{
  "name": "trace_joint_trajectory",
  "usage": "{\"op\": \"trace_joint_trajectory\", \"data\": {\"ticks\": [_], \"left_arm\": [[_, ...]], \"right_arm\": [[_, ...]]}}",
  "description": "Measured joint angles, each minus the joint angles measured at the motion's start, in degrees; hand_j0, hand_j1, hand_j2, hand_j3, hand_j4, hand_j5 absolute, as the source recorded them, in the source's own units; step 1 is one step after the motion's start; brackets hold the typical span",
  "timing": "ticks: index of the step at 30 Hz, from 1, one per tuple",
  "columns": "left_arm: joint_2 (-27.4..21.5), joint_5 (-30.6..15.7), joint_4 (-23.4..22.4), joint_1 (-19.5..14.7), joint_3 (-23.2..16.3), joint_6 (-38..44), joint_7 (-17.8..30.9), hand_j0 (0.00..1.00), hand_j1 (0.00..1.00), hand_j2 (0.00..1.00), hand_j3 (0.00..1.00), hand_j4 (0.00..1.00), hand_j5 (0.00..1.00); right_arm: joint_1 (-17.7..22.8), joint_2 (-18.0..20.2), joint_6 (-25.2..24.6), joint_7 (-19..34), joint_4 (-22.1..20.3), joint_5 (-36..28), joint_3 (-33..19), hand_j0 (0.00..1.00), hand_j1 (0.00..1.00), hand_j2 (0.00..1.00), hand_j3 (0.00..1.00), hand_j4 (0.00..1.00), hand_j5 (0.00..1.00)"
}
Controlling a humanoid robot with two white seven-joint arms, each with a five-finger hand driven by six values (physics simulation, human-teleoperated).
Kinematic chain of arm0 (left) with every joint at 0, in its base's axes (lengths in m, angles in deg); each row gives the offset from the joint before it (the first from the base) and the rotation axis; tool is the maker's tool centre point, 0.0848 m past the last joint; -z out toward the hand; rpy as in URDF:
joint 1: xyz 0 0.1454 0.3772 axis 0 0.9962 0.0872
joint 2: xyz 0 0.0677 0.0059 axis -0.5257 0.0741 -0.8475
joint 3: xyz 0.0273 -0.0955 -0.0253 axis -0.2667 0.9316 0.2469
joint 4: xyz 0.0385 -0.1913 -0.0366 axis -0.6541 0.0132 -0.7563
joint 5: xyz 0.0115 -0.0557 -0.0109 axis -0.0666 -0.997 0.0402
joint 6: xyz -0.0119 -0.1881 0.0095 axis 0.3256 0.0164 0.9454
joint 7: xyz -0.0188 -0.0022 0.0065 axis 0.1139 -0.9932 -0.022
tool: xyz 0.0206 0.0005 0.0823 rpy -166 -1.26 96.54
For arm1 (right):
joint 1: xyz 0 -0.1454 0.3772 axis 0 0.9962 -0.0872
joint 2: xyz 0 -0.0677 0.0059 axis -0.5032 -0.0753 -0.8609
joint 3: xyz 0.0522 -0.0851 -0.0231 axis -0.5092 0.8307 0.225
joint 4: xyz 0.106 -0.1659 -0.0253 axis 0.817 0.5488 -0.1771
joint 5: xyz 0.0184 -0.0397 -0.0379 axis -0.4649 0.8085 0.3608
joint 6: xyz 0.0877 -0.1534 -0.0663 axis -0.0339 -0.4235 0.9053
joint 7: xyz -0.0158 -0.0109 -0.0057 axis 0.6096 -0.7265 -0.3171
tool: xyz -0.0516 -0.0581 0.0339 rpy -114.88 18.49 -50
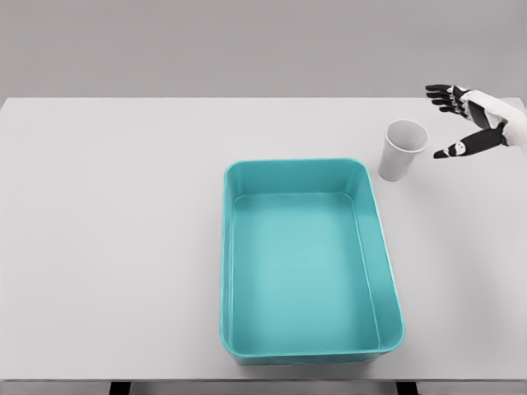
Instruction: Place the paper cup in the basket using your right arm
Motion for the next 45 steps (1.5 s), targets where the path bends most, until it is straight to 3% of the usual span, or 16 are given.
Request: {"op": "trace_joint_trajectory", "data": {"ticks": [21,39,40,43,45], "left_arm": [[0.0,0.0,0.0,0.0,0.0,0.0,0.0,1.00,1.00,1.00,1.00,1.00,1.00],[0.0,0.0,0.0,0.0,0.0,0.0,0.0,1.00,1.00,1.00,1.00,1.00,1.00],[0.0,0.0,0.0,0.0,0.0,0.0,0.0,1.00,1.00,1.00,1.00,1.00,1.00],[0.0,0.0,0.0,0.0,0.0,0.0,0.0,1.00,1.00,1.00,1.00,1.00,1.00],[0.0,0.0,0.0,0.0,0.0,0.0,0.0,1.00,1.00,1.00,1.00,1.00,1.00]], "right_arm": [[0.9,-0.2,0.5,0.0,-3.5,3.4,5.0,1.00,1.00,1.00,1.00,1.00,1.00],[0.9,-1.2,-0.1,0.0,-5.2,3.2,5.4,1.00,1.00,1.00,1.00,1.00,1.00],[0.9,-1.3,-0.2,0.0,-5.2,3.1,5.3,0.95,0.95,0.95,0.95,0.95,0.95],[0.9,-1.6,-0.3,-0.1,-5.0,2.9,5.2,0.68,0.68,0.68,0.68,0.68,0.68],[0.9,-1.7,-0.4,-0.1,-4.9,2.7,5.1,0.59,0.59,0.59,0.59,0.59,0.59]]}}
